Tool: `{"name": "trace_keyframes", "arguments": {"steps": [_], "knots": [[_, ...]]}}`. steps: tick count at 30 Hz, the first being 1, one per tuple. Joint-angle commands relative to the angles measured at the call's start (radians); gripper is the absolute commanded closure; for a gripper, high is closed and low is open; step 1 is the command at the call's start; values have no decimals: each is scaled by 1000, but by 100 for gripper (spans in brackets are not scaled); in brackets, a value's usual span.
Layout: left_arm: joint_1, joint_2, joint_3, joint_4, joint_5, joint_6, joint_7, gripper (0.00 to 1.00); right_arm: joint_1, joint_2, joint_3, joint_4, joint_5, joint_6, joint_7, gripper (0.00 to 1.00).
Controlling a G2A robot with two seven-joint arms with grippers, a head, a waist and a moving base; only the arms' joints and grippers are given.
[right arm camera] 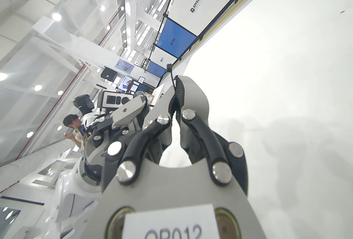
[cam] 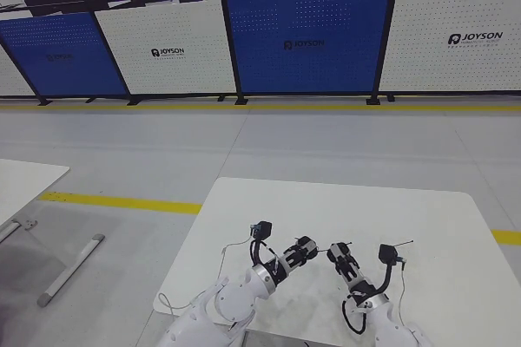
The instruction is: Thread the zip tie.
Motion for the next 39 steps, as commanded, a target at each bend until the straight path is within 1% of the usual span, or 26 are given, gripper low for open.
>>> {"name": "trace_keyframes", "arguments": {"steps": [1,7,10,13,14,15,16,18,20,22,23,30,31,32,33,38,39], "knots": [[2,1,-3,-1,-2,-3,-2,100,7,-1,-2,6,25,-18,34,100],[2,1,-11,-1,-13,1,2,100,3,-1,17,0,15,-17,20,100],[1,1,-9,3,4,2,10,87,-4,-1,24,-7,13,-16,25,100],[-1,-1,-2,7,2,0,9,80,-7,-1,28,-13,9,-13,23,100],[-1,-2,0,8,3,-1,9,75,-9,-2,29,-15,7,-13,22,100],[0,-2,0,8,3,-1,9,72,-9,-2,30,-16,6,-13,22,100],[0,-1,-1,7,4,-1,8,71,-10,-2,31,-16,5,-13,21,100],[2,-1,-3,5,6,-2,6,71,-11,-3,32,-17,1,-13,19,100],[4,0,-5,3,8,-2,4,77,-12,-4,32,-18,-1,-13,19,100],[6,0,-6,1,11,-2,3,79,-13,-5,32,-18,-5,-13,17,100],[7,0,-5,1,12,-2,3,82,-13,-5,32,-18,-7,-13,15,100],[5,-1,8,3,26,5,-1,84,-17,-9,32,-18,-16,-18,0,100],[5,-1,10,4,28,9,-4,82,-17,-9,32,-18,-18,-18,-1,100],[3,-1,11,6,36,22,-10,73,-18,-10,32,-18,-20,-17,-3,100],[2,-1,12,4,44,27,-7,67,-18,-10,33,-18,-22,-16,-3,100],[0,-2,16,7,46,30,-2,78,-17,-13,31,-17,-28,-13,-2,100],[0,-2,16,8,47,31,-2,83,-17,-13,31,-16,-28,-12,-2,100]]}}
